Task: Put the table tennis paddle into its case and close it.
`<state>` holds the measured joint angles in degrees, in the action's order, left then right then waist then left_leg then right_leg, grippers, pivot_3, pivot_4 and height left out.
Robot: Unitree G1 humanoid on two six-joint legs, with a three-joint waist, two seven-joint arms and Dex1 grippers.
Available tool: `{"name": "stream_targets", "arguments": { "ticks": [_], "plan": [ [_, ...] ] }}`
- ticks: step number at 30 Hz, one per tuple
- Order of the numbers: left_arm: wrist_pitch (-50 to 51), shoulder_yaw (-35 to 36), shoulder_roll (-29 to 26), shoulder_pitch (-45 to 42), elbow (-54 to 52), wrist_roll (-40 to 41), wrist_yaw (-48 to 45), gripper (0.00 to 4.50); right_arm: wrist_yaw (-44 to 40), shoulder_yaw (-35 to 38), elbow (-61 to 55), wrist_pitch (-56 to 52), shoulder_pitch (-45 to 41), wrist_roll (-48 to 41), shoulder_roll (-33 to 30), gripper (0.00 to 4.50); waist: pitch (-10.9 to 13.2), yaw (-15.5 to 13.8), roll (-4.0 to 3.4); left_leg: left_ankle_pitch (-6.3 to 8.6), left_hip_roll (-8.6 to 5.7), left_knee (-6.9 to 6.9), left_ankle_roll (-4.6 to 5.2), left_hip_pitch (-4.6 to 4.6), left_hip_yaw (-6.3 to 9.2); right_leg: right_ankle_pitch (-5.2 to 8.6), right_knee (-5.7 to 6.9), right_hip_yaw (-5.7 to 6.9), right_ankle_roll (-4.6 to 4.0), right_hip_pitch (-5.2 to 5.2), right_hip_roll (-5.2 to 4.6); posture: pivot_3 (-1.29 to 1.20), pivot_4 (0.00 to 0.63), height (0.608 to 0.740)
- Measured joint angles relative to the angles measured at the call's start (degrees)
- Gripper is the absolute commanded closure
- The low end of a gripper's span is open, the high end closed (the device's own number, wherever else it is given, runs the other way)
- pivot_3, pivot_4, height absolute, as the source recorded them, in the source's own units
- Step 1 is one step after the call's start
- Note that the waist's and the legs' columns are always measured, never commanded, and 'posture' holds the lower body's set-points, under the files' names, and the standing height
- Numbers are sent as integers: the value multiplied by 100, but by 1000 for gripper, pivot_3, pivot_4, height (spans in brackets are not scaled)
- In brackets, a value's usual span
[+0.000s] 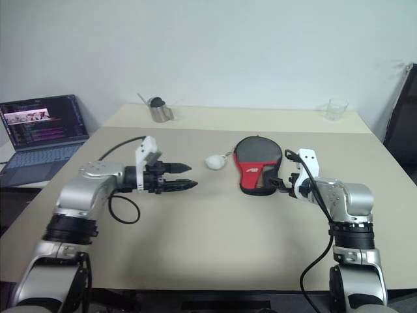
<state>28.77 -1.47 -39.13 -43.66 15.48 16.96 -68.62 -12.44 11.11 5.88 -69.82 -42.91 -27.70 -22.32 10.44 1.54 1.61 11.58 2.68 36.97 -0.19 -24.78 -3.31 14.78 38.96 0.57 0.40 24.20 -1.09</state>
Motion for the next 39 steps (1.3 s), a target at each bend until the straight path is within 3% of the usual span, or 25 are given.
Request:
{"name": "stream_targets", "arguments": {
  "ticks": [1, 11, 25, 39],
  "plan": [
    [29, 38, -17, 48, -49, 5, 39, 37, -1, 4, 114, 44, -35, 6, 21, 0, 0, 10, 0, 0, 1, 0, 0, 1, -2, 0, 1, -2, 0, 0, 0, 0, 150, 740],
    [242, 66, 6, 413, -624, 74, 376, 37, -25, -162, 1170, 695, -353, 333, 378, 0, 0, 25, 0, 0, 3, -2, 0, 1, -2, 0, 1, -3, -1, 2, 3, 0, 150, 740],
    [341, 58, -4, 577, -844, 87, 562, 37, 72, -105, 1351, 927, -328, 462, 857, 0, -1, 48, 1, 0, 8, 0, 0, 5, -2, -1, 5, -3, -3, 1, 6, 0, 150, 740],
    [198, -56, 9, 564, -836, 20, 732, 4, 778, 248, 2021, 1451, -553, 622, 998, 185, -11, -6, 18, -30, -2, 6, 42, 15, -10, -30, -3, -6, 26, -14, -9, 0, 150, 740]
  ]
}}
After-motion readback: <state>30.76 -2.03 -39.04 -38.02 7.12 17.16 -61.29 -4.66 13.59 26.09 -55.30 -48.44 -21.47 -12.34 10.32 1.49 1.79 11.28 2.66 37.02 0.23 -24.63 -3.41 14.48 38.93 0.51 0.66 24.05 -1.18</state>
